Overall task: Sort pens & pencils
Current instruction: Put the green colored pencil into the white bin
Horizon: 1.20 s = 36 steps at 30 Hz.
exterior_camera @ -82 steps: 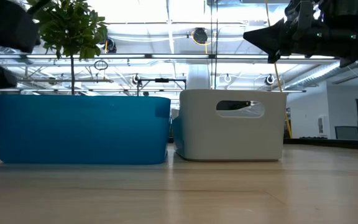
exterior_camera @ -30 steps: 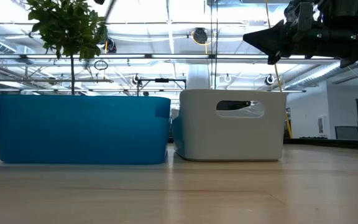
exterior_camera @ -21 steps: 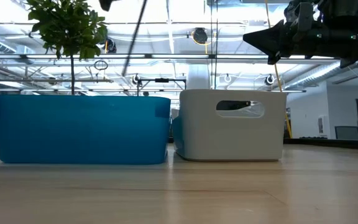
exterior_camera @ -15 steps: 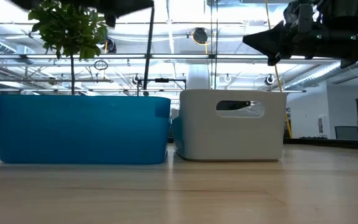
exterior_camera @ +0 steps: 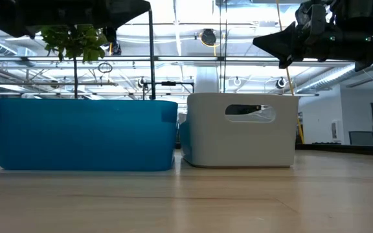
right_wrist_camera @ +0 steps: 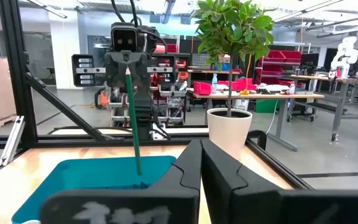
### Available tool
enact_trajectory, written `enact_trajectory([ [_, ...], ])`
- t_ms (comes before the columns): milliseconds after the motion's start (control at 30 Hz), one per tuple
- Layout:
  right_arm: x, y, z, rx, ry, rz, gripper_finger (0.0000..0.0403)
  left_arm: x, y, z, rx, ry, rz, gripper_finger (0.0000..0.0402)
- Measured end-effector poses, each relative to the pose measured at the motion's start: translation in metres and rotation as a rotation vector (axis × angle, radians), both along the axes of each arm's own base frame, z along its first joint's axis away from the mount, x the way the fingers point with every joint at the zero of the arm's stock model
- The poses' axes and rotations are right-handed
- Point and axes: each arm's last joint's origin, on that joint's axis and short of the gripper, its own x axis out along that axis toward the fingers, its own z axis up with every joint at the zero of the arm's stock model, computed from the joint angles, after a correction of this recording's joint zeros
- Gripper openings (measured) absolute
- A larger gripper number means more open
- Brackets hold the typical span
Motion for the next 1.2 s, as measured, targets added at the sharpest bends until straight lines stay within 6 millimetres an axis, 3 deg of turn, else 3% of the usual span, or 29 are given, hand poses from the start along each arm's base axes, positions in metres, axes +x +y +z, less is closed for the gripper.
enact_trajectory([
  [467, 0.0, 0.0, 0.0, 0.0, 0.0, 0.0, 0.0, 0.0, 0.0, 0.0, -0.006, 0.005, -0.001, 0.0],
  [567, 0.0, 0.0, 0.0, 0.0, 0.0, 0.0, 0.0, 0.008, 0.0, 0.003, -0.025, 0.026, -0.003, 0.0],
  [767, 0.0, 0.0, 0.0, 0.0, -0.001, 0.0, 0.0, 0.05, -0.012, 0.016, 0.076, 0.155, -0.052, 0.0],
  [1033, 0.0, 0.0, 0.0, 0.0, 0.001, 0.0, 0.0, 0.121, -0.017, 0.011, 0.253, 0.401, -0.12, 0.0],
  [1200, 0.0, 0.0, 0.0, 0.001, 0.002, 0.0, 0.0, 0.144, -0.022, 0.01, 0.376, 0.464, -0.162, 0.0],
])
